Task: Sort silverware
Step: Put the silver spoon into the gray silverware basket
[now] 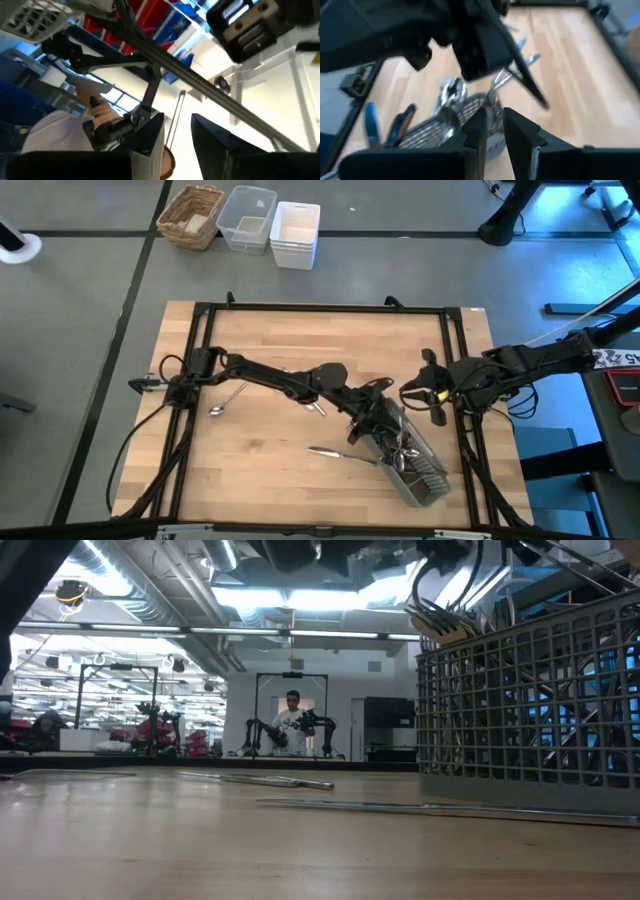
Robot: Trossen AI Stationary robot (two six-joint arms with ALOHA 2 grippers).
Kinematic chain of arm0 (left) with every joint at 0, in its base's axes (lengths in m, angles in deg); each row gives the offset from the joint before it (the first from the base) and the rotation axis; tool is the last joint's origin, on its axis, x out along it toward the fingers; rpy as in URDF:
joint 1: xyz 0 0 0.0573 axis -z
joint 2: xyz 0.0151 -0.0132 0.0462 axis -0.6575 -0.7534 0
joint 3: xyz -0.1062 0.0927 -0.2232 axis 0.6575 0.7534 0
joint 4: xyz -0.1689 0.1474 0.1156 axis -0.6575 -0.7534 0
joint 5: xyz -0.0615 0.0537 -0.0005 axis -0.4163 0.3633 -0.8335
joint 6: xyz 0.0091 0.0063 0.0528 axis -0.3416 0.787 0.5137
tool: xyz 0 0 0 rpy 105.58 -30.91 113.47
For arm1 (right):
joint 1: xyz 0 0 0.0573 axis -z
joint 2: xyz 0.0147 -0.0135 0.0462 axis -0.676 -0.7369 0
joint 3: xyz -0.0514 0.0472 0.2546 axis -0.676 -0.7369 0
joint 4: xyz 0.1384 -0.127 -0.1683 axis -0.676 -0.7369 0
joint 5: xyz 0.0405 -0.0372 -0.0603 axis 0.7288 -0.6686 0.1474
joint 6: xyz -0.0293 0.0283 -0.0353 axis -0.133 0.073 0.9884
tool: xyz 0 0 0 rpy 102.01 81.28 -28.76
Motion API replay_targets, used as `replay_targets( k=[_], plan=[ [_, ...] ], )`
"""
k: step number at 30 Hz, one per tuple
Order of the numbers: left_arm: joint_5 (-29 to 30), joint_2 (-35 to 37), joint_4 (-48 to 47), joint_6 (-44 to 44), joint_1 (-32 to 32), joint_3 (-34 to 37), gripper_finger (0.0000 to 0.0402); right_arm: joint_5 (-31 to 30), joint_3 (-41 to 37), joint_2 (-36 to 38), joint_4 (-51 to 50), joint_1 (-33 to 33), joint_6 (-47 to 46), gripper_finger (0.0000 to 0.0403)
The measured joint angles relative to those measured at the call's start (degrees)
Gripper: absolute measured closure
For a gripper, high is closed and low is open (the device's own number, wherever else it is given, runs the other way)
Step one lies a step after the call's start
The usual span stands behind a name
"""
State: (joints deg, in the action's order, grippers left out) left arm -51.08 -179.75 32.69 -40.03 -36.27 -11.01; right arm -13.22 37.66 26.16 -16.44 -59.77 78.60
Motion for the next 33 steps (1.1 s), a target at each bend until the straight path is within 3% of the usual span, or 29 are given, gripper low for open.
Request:
replay_targets(
  k=[8, 13, 22, 33],
  plan=[
    [-0.42, 1.10, -0.13, 6.16, 2.08, -0.02, 0.0311, 0.30, 6.46, 0.35, -12.64, 0.00, -7.62, 0.0336],
    [-0.30, 4.12, -0.50, 17.16, 2.28, -0.11, 0.0311, 0.30, 6.84, 0.33, -16.97, 0.00, -8.23, 0.0336],
    [0.82, 6.66, -10.12, 51.79, -0.88, -0.33, 0.0311, 0.27, 6.85, 0.03, -18.90, 0.00, -9.76, 0.0336],
    [3.64, 6.75, -9.38, 101.89, -5.23, -4.53, 0.0311, -3.77, 11.48, 0.22, -18.71, 0.00, -21.95, 0.0336]
  ],
)
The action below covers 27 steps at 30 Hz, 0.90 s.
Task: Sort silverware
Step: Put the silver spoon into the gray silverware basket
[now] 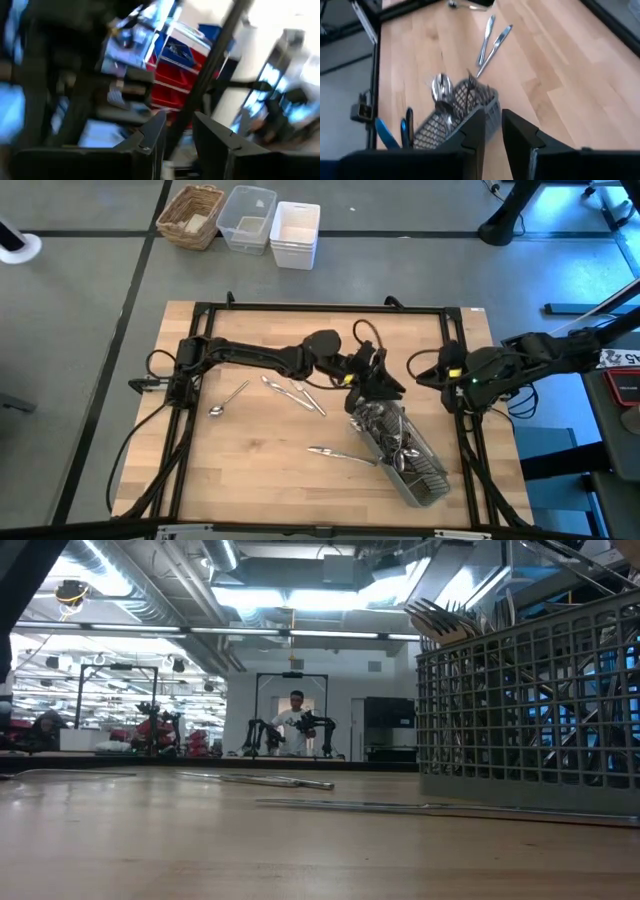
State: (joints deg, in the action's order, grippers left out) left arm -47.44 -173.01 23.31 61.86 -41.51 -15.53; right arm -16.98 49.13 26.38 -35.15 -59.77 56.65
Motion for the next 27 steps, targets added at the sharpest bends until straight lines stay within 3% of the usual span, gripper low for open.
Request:
replay_targets(
  k=[6, 9, 13, 18, 27],
  plan=[
    [-4.79, -0.01, -5.10, 30.73, -0.03, -4.80, 0.0311, -2.20, 1.56, -0.02, 0.16, 0.00, -9.04, 0.0336],
    [-4.76, -0.08, -15.81, 45.14, 0.25, -7.92, 0.0311, -2.52, 1.56, 0.01, 0.03, 0.00, -13.27, 0.0336],
    [-0.22, -0.11, -30.55, 58.56, 0.36, -10.97, 0.0311, -2.46, 1.57, 0.04, 0.05, 0.00, -17.98, 0.0336],
    [4.13, -0.11, -38.41, 65.93, 1.12, -11.77, 0.0311, -2.39, 1.56, 0.04, 0.05, 0.00, -23.24, 0.0336],
    [6.96, -1.22, -37.47, 67.56, 4.87, -11.86, 0.0311, 0.00, 1.56, 0.05, 0.05, 0.00, -26.95, 0.0336]
  ],
)
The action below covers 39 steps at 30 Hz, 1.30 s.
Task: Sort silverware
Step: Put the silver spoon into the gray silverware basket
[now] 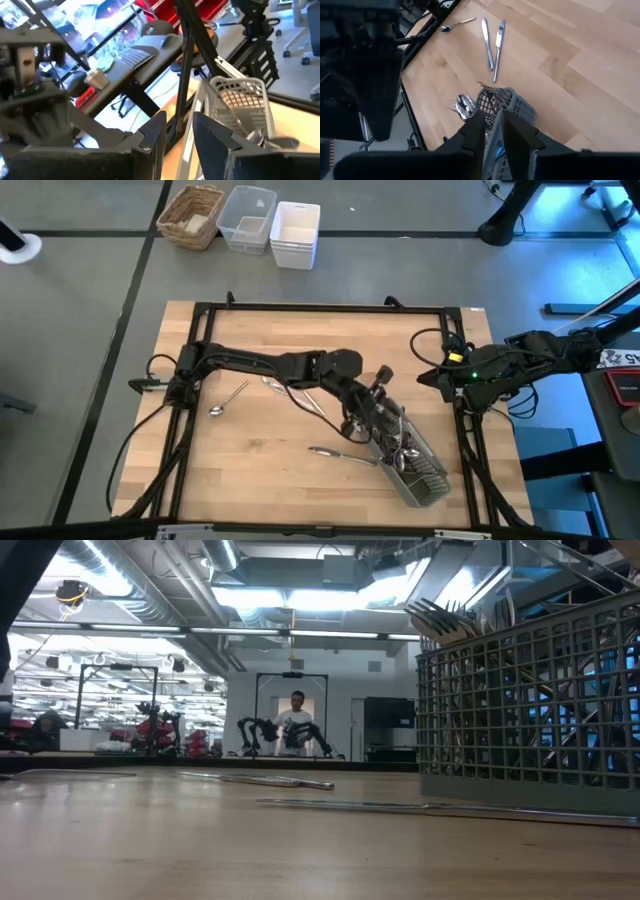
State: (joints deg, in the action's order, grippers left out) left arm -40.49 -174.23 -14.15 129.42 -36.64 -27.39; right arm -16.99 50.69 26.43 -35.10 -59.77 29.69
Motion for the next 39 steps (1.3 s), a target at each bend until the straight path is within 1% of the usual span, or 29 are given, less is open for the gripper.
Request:
replay_targets(
  k=[5, 9, 12, 15, 18, 21, 26, 30, 32, 39],
  plan=[
    [0.87, -1.18, -0.75, -2.24, 1.84, -0.03, 0.0311, -0.01, 0.00, 0.06, 0.07, 0.00, -0.16, 0.0336],
    [2.80, -2.09, -3.37, -4.70, 2.25, 0.35, 0.0311, -0.02, 0.00, -1.00, 0.87, 0.00, -3.37, 0.0336],
    [3.15, -2.12, -4.90, -9.55, 2.08, 0.42, 0.0311, 0.16, 0.00, -3.31, 0.06, 0.00, -3.87, 0.0336],
    [3.15, -2.12, -7.27, -16.07, 1.98, 0.42, 0.0311, 3.52, -0.09, -5.96, -2.13, 0.02, -3.56, 0.0336],
    [3.10, -2.12, -9.70, -21.25, 1.77, 0.44, 0.0311, 7.78, -0.09, -7.74, -3.92, 0.02, 1.00, 0.0336],
    [2.99, -2.12, -11.14, -22.86, 1.59, 0.44, 0.0311, 10.82, -0.09, -9.30, -4.65, 0.00, 8.93, 0.0336],
    [3.01, -2.12, -13.07, -22.88, 1.57, 0.44, 0.0311, 11.04, -0.09, -9.79, -4.72, 0.00, 20.78, 0.0336],
    [3.00, -2.10, -15.85, -22.92, 1.46, 0.44, 0.0311, 9.23, -0.09, -9.82, -5.00, 0.02, 28.65, 0.0336],
    [3.00, -2.10, -17.10, -23.38, 1.37, 0.44, 0.0311, 8.95, -0.09, -9.82, -5.03, 0.00, 30.23, 0.0336],
    [2.97, -2.10, -18.07, -30.71, -0.27, 0.44, 0.0311, 8.98, -0.08, -11.22, -5.71, 0.02, 30.69, 0.0336]
  ],
)
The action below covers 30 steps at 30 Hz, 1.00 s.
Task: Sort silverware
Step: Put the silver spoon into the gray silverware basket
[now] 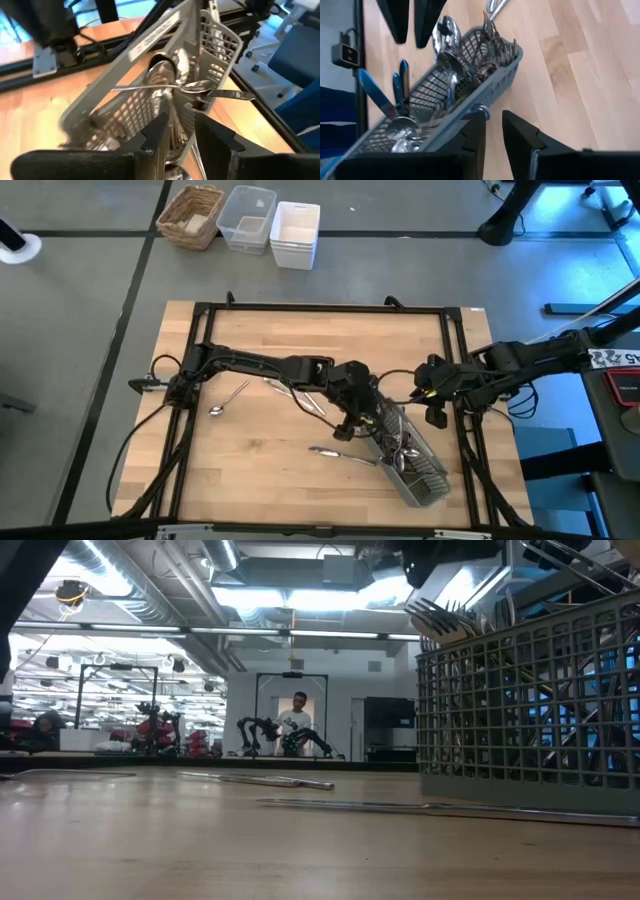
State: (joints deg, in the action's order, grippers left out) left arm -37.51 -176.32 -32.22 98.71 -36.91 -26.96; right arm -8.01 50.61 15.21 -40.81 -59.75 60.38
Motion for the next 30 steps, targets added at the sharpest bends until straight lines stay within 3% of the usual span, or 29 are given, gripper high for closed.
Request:
replay_targets(
  k=[5, 11, 15, 21, 30],
  plan=[
    [0.03, 0.00, -0.26, -3.95, -2.22, 0.00, 0.0312, 0.40, 0.01, -2.06, -3.13, -0.02, 3.75, 0.0327],
    [0.02, 0.00, -0.20, -7.56, -4.65, 0.00, 0.0334, 0.46, 0.01, -5.50, -5.18, -0.01, 7.98, 0.0272],
    [0.04, 0.04, -0.14, -10.39, -5.86, 0.00, 0.0354, 1.03, 0.01, -6.42, -5.67, 0.00, 17.33, 0.0245],
    [0.04, 0.04, 0.05, -14.04, -6.51, 0.00, 0.0377, 1.02, 0.01, -5.87, -7.66, 0.03, 29.56, 0.0242],
    [0.04, 0.09, 0.20, -15.32, -5.91, 0.00, 0.0388, 5.22, 0.01, -5.61, -6.74, 3.31, 38.86, 0.0244]
  ],
)
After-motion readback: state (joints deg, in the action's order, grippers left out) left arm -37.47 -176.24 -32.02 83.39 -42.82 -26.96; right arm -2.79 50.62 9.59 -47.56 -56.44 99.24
